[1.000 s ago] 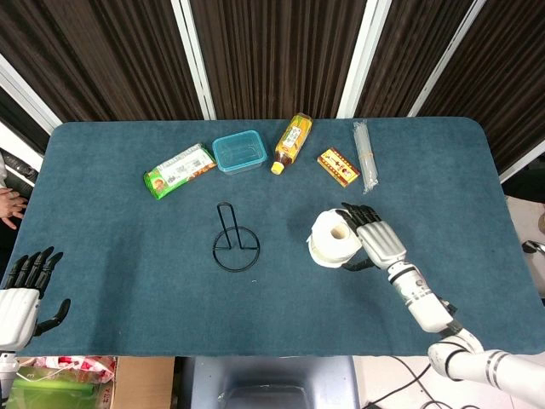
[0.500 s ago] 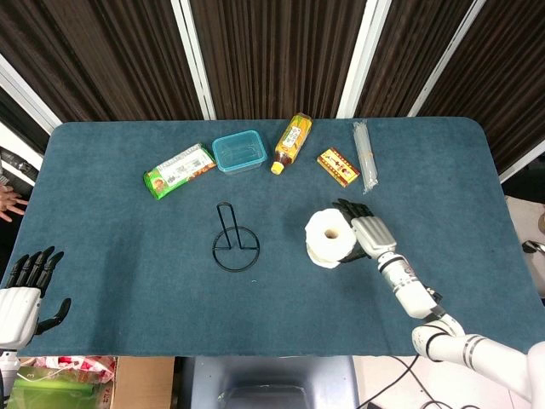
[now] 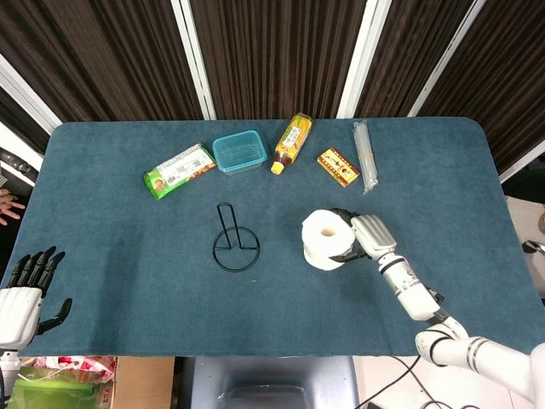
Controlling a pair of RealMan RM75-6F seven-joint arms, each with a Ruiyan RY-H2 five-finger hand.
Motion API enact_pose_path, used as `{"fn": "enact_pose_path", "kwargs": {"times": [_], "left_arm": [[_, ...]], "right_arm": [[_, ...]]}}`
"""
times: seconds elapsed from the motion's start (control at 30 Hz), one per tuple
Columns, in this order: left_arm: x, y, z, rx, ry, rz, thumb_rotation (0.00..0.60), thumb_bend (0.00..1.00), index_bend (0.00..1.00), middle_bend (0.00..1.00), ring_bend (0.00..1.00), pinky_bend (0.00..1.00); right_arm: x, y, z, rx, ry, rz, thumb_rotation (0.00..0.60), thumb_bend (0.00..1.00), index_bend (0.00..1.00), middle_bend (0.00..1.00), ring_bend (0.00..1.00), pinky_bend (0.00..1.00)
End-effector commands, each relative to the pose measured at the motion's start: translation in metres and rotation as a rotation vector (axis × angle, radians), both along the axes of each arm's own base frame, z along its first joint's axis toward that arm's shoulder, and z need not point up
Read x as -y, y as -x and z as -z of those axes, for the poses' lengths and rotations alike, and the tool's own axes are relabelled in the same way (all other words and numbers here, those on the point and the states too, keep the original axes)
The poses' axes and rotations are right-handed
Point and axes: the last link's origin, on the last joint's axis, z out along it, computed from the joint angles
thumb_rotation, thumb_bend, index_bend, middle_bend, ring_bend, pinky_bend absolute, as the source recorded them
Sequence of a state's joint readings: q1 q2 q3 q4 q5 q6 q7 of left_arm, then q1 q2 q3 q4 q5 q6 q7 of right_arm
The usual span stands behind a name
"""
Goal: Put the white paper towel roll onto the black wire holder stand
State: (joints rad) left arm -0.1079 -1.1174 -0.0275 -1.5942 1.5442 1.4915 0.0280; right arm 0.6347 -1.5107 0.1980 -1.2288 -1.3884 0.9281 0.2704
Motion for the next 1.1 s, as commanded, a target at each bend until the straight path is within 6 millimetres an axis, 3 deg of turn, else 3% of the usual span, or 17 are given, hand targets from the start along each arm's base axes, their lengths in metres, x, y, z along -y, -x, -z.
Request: {"fn": "enact_pose_path", "kwargs": {"times": [0.03,0.1,0.17,0.2,0.27,0.5,0.77,0.97,1.1], "left_arm": [[0.000,0.000,0.000,-0.001,0.001,-0.001,0.600,0.40,0.00,0.00,0.00,0.05],[0.000,0.000,0.001,-0.001,0.002,-0.001,0.600,0.40,0.00,0.00,0.00,0.05],[0.001,0.000,0.001,-0.002,0.005,-0.001,0.600,0.40,0.00,0.00,0.00,0.05],[0.000,0.000,0.001,-0.004,0.005,-0.004,0.600,0.40,0.00,0.00,0.00,0.05],[0.000,0.000,0.002,-0.007,0.003,-0.006,0.600,0.40,0.00,0.00,0.00,0.05],[0.000,0.000,0.003,-0.011,0.006,-0.014,0.600,0.39,0.00,0.00,0.00,0.05],[-0.003,0.001,0.003,-0.012,0.013,-0.020,0.600,0.40,0.00,0.00,0.00,0.05],[-0.002,0.003,0.003,-0.016,0.018,-0.029,0.600,0.40,0.00,0.00,0.00,0.05],[-0.002,0.006,0.002,-0.016,0.020,-0.036,0.600,0.40,0.00,0.00,0.00,0.05]], "right_arm": [[-0.003,-0.004,-0.010,0.045,0.026,-0.014,0.600,0.27,0.90,0.71,0.66,0.64],[-0.004,-0.006,-0.013,0.057,0.033,-0.020,0.600,0.27,0.90,0.71,0.66,0.64],[-0.007,-0.022,-0.031,0.133,0.068,-0.062,0.600,0.27,0.90,0.71,0.66,0.64],[-0.008,-0.048,-0.051,0.199,0.108,-0.133,0.600,0.27,0.90,0.71,0.66,0.64],[-0.012,-0.074,-0.071,0.224,0.105,-0.167,0.600,0.27,0.90,0.71,0.66,0.63],[-0.013,-0.154,-0.111,0.260,0.110,-0.235,0.600,0.27,0.90,0.71,0.66,0.62],[-0.007,-0.231,-0.123,0.259,0.157,-0.280,0.600,0.27,0.90,0.71,0.66,0.62],[-0.004,-0.270,-0.108,0.263,0.128,-0.250,0.600,0.27,0.90,0.71,0.66,0.62],[-0.005,-0.281,-0.097,0.221,0.117,-0.228,0.600,0.27,0.90,0.71,0.66,0.62]]}}
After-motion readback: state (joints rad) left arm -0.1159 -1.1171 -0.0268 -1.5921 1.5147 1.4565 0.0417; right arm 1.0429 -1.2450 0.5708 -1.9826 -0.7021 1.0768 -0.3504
